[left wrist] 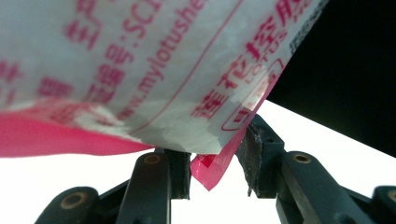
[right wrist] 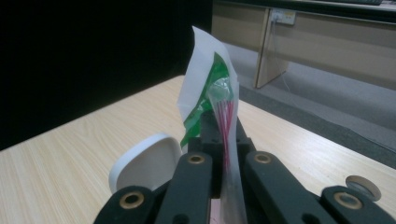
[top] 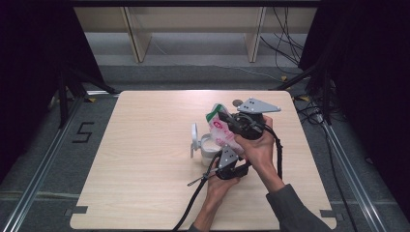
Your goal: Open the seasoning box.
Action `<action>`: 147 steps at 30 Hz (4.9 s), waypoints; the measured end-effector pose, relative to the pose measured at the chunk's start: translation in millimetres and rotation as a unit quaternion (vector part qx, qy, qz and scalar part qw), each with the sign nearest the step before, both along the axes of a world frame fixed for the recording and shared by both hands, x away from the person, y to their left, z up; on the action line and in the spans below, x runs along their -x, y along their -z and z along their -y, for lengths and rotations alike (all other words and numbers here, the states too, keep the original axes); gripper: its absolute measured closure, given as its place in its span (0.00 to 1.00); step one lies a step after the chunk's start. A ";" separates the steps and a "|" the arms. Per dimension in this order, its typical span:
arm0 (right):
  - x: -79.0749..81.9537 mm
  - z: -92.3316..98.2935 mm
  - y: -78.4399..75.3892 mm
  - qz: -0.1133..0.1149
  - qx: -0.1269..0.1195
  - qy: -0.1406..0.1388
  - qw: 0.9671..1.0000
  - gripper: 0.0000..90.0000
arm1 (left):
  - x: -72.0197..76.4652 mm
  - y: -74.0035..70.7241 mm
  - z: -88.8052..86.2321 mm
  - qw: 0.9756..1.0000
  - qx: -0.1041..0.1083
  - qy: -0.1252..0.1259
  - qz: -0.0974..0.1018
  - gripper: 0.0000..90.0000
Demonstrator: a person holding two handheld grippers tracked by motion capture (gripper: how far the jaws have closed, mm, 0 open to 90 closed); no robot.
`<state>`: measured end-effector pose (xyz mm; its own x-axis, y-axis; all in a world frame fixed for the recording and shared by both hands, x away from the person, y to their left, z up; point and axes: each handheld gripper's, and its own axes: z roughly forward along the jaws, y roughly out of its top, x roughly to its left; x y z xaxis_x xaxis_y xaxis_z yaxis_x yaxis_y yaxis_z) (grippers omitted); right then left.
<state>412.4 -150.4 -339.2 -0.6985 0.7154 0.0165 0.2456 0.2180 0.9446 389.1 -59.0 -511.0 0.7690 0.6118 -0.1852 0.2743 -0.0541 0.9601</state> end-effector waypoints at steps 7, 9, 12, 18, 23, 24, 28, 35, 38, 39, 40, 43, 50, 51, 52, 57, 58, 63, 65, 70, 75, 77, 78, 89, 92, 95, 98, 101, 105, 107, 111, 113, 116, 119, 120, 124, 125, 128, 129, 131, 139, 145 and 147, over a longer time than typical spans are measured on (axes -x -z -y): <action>8.9 15.1 -1.0 -0.004 -0.037 -0.001 0.999 1.00 | 1.4 -0.6 1.0 1.000 -0.015 -0.007 0.010 0.71; 10.6 19.7 0.4 0.002 -0.043 -0.005 0.999 1.00 | 1.7 -0.3 1.3 1.000 -0.024 -0.011 0.008 0.71; 14.0 26.1 2.9 0.004 -0.054 -0.003 0.999 1.00 | 0.8 0.6 1.7 1.000 -0.026 -0.005 0.006 0.70; 20.9 37.3 7.3 0.003 -0.073 0.000 0.997 1.00 | 0.7 2.1 3.9 0.999 -0.034 -0.003 0.004 0.66; 24.6 50.4 10.8 0.004 -0.093 0.005 0.996 1.00 | 1.2 2.3 6.3 0.999 -0.038 -0.001 -0.003 0.58; 24.4 52.8 11.5 0.007 -0.095 0.006 0.995 1.00 | 1.3 2.9 7.2 0.999 -0.036 0.000 -0.006 0.57; 25.5 61.8 16.1 -0.009 -0.109 0.017 0.994 1.00 | 1.6 3.0 9.3 0.999 -0.037 -0.004 -0.018 0.49; 23.0 80.1 27.2 -0.022 -0.146 0.023 0.989 1.00 | 4.3 -1.2 10.7 0.998 -0.055 -0.007 -0.027 0.34; 26.1 83.7 26.1 -0.019 -0.143 0.027 0.989 1.00 | 6.4 -5.1 9.8 0.998 -0.052 -0.002 -0.028 0.32; 26.4 85.2 25.9 -0.014 -0.138 0.027 0.990 1.00 | 8.7 -8.1 8.3 0.998 -0.059 -0.012 -0.022 0.31; 27.1 87.7 25.4 -0.013 -0.137 0.029 0.990 1.00 | 9.3 -8.9 7.6 0.998 -0.056 -0.013 -0.020 0.31; 28.6 92.5 25.0 -0.019 -0.143 0.038 0.989 1.00 | 12.3 -10.3 4.0 0.998 -0.061 -0.021 -0.021 0.29; 27.3 105.6 30.5 -0.013 -0.138 0.052 0.989 1.00 | 22.9 -9.5 1.9 0.998 -0.060 -0.004 -0.028 0.29; 28.6 105.4 31.1 -0.022 -0.145 0.056 0.988 1.00 | 25.4 -8.6 2.1 0.998 -0.059 0.005 -0.026 0.29; 28.4 107.0 32.0 -0.019 -0.138 0.059 0.989 1.00 | 29.3 -7.8 2.5 0.998 -0.064 0.002 -0.024 0.29; 26.4 111.6 39.6 -0.021 -0.132 0.064 0.989 1.00 | 40.7 -6.2 -2.5 0.997 -0.071 0.010 -0.016 0.29; 27.2 111.2 41.8 -0.030 -0.138 0.069 0.988 1.00 | 41.7 -7.5 -3.7 0.998 -0.063 0.011 -0.016 0.29; 25.1 116.2 52.3 -0.034 -0.120 0.075 0.989 1.00 | 46.4 -18.4 -16.7 0.998 -0.062 0.006 -0.001 0.29; 26.1 119.6 52.3 -0.033 -0.121 0.077 0.989 1.00 | 47.1 -20.5 -22.4 0.998 -0.063 0.008 -0.001 0.29; 32.5 125.3 53.9 -0.028 -0.125 0.075 0.989 1.00 | 51.4 -27.9 -38.6 0.998 -0.064 0.009 0.008 0.28; 37.4 134.3 55.0 -0.016 -0.104 0.079 0.991 1.00 | 59.6 -28.9 -51.6 0.997 -0.069 0.015 0.021 0.28; 39.8 137.7 56.7 -0.022 -0.114 0.088 0.989 1.00 | 62.0 -27.7 -57.2 0.997 -0.080 -0.001 0.022 0.28; 40.0 139.8 57.3 -0.025 -0.116 0.089 0.989 1.00 | 62.5 -27.4 -59.0 0.996 -0.082 -0.002 0.023 0.28; 48.0 164.7 66.4 -0.020 -0.104 0.118 0.987 1.00 | 62.8 -25.7 -77.9 0.996 -0.088 -0.016 0.015 0.27; 48.7 171.4 70.7 -0.024 -0.097 0.132 0.986 1.00 | 62.5 -25.2 -79.8 0.996 -0.086 -0.024 0.013 0.27; 49.6 178.3 75.6 -0.035 -0.094 0.150 0.984 1.00 | 60.7 -24.9 -83.2 0.996 -0.089 -0.021 0.022 0.28; 48.5 185.8 81.6 -0.041 -0.093 0.163 0.981 1.00 | 60.8 -25.3 -86.8 0.996 -0.088 -0.029 0.016 0.28; 47.2 191.8 87.9 -0.043 -0.085 0.173 0.980 1.00 | 58.8 -25.1 -90.4 0.996 -0.084 -0.031 0.017 0.28; 46.6 195.0 92.4 -0.051 -0.081 0.179 0.979 1.00 | 59.2 -23.6 -91.2 0.995 -0.092 -0.031 0.014 0.27; 47.1 194.8 95.3 -0.056 -0.083 0.183 0.978 1.00 | 59.0 -22.1 -90.4 0.996 -0.089 -0.029 0.012 0.27; 43.8 201.4 101.3 -0.053 -0.064 0.182 0.980 1.00 | 59.4 -21.1 -91.6 0.995 -0.096 -0.034 0.013 0.27; 44.5 201.2 103.0 -0.060 -0.071 0.187 0.978 1.00 | 58.4 -21.2 -93.3 0.995 -0.092 -0.035 0.014 0.28; 43.2 202.4 103.6 -0.062 -0.068 0.182 0.979 0.99 | 57.2 -20.7 -96.0 0.995 -0.091 -0.040 0.011 0.28; 43.3 202.4 105.5 -0.078 -0.069 0.184 0.977 0.98 | 56.2 -21.8 -100.4 0.994 -0.102 -0.039 0.017 0.28; 43.0 202.8 106.9 -0.081 -0.069 0.191 0.976 0.98 | 56.7 -21.4 -100.7 0.994 -0.099 -0.046 0.009 0.28; 39.6 207.7 113.9 -0.083 -0.057 0.186 0.977 0.96 | 56.0 -22.9 -105.8 0.993 -0.104 -0.049 0.012 0.28; 39.5 205.5 116.0 -0.080 -0.068 0.194 0.975 0.96 | 55.5 -23.4 -107.4 0.993 -0.106 -0.049 0.013 0.28; 37.4 204.7 117.8 -0.077 -0.059 0.196 0.976 0.94 | 56.3 -25.0 -113.6 0.992 -0.113 -0.060 0.011 0.27; 36.7 205.2 118.7 -0.077 -0.052 0.194 0.977 0.93 | 56.1 -25.3 -115.7 0.992 -0.113 -0.060 0.013 0.27; 36.3 204.8 119.5 -0.080 -0.044 0.201 0.975 0.91 | 56.7 -27.0 -119.7 0.991 -0.115 -0.065 0.014 0.27; 35.6 209.0 127.4 -0.091 -0.054 0.221 0.970 0.79 | 52.1 -31.5 -140.2 0.989 -0.119 -0.090 0.017 0.27; 35.4 210.3 128.9 -0.087 -0.048 0.220 0.970 0.75 | 50.9 -32.8 -148.2 0.988 -0.119 -0.098 0.014 0.27; 37.0 209.5 127.7 -0.087 -0.043 0.225 0.970 0.73 | 49.7 -32.9 -150.1 0.988 -0.123 -0.096 0.015 0.27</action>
